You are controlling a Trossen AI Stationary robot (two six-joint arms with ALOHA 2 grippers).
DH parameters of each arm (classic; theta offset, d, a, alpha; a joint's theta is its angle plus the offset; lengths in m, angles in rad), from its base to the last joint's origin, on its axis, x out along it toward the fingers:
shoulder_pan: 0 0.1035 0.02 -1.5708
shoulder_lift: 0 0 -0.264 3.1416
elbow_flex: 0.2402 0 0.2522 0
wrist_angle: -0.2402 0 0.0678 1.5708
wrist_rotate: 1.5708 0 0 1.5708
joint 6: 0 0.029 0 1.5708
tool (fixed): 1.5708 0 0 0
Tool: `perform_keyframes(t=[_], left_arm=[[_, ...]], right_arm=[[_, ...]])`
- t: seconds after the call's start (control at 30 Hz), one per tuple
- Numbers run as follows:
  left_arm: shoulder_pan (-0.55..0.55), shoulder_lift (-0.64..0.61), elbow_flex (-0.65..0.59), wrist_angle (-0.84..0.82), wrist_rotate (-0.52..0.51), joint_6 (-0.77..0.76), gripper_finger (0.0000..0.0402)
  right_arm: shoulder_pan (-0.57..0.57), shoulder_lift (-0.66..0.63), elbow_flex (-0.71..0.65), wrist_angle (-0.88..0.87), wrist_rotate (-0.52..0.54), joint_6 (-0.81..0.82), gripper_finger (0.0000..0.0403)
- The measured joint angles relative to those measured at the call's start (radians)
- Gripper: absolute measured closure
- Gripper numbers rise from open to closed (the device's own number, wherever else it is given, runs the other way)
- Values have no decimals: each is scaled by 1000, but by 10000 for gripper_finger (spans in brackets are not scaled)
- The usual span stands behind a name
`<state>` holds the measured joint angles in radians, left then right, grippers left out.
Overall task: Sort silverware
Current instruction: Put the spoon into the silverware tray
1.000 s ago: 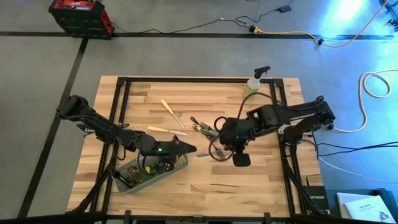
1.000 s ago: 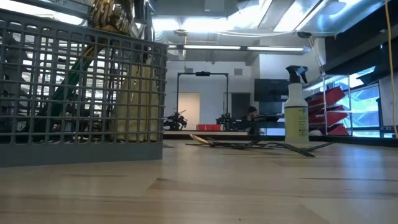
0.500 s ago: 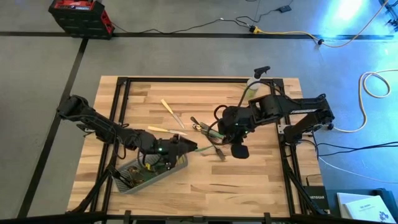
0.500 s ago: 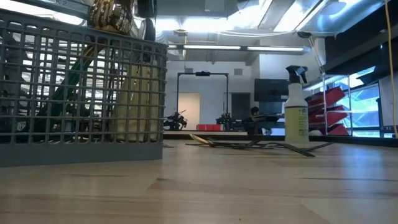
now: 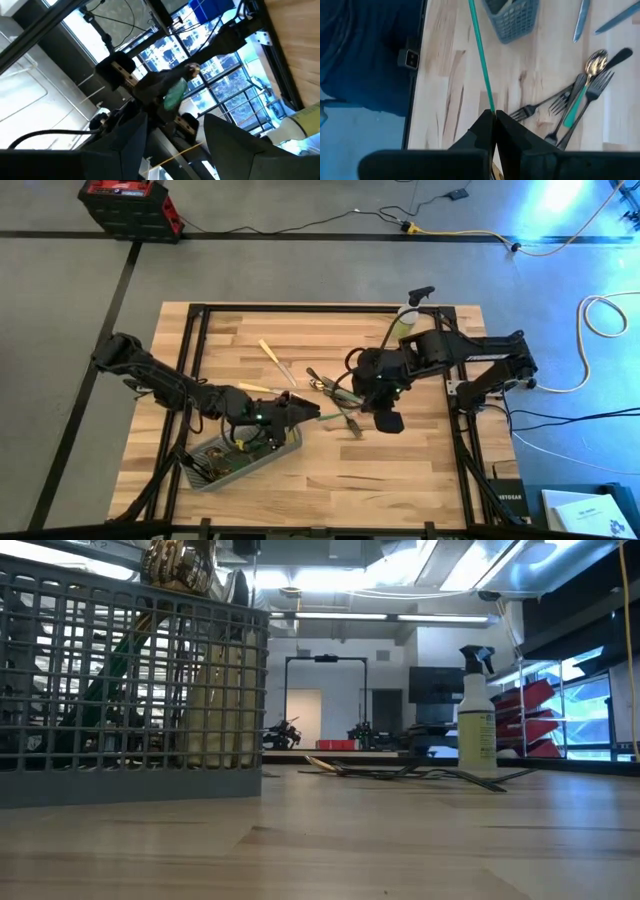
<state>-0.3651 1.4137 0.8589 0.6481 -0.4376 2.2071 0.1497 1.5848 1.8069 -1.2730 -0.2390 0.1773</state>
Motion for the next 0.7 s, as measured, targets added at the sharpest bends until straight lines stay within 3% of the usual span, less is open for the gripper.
perform_keyframes(t=[0.4,0.7], left_arm=[[5,0,16,-44,49,30,219],[18,0,15,-36,71,34,219]], right_arm=[[-101,1,0,35,-20,-48,403],[-98,6,0,46,-77,-46,403]])
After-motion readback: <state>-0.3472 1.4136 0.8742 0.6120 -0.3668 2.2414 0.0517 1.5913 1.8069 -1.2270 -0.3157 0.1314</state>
